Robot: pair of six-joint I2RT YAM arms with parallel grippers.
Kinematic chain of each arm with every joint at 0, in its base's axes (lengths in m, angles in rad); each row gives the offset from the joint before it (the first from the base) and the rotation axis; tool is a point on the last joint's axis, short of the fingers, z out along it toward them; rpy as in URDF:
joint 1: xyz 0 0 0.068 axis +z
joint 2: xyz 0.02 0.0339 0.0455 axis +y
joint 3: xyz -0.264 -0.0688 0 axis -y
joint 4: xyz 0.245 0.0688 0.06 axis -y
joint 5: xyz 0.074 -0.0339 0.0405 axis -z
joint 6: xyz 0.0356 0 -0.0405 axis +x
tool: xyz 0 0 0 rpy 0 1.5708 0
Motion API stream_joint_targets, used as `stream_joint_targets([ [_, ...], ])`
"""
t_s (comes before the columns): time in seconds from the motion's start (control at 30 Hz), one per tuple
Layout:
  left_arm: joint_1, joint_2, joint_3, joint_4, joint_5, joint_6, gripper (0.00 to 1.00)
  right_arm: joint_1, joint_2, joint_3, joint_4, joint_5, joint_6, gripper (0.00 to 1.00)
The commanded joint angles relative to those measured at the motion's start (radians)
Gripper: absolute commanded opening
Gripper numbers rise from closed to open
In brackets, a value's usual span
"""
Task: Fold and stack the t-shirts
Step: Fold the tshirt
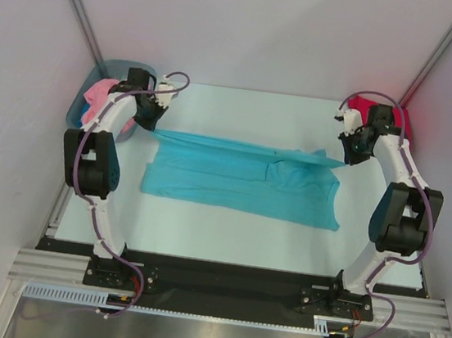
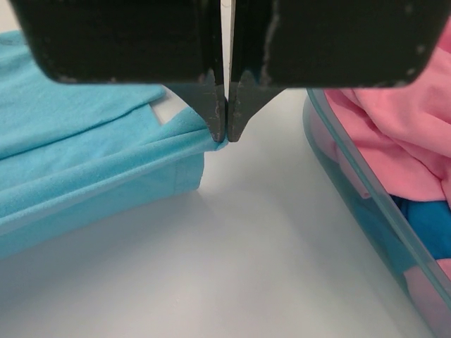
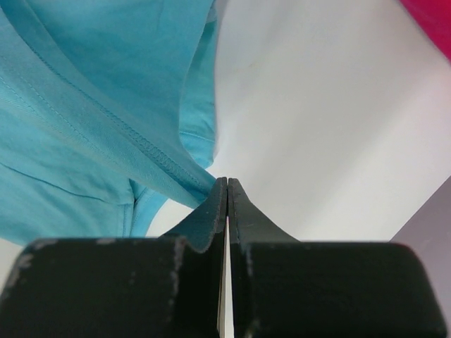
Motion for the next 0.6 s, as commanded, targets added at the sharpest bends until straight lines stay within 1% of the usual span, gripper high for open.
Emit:
stream_joint_targets([
  [0.0,0.009,-0.077,-0.011,0.037,-0.051,0.048,0.00,-0.023,-0.060,-0.003,-0.025,0.025,-0.028,0.00],
  [0.43,0.009,-0.112,-0.058,0.010,-0.020,0.094,0.00,-0.023,-0.087,-0.042,-0.094,-0.006,-0.074,0.00],
  [0.57,0.011,-0.121,-0.061,0.028,-0.023,0.078,0.00,-0.019,-0.089,-0.039,-0.105,-0.008,-0.074,0.00],
])
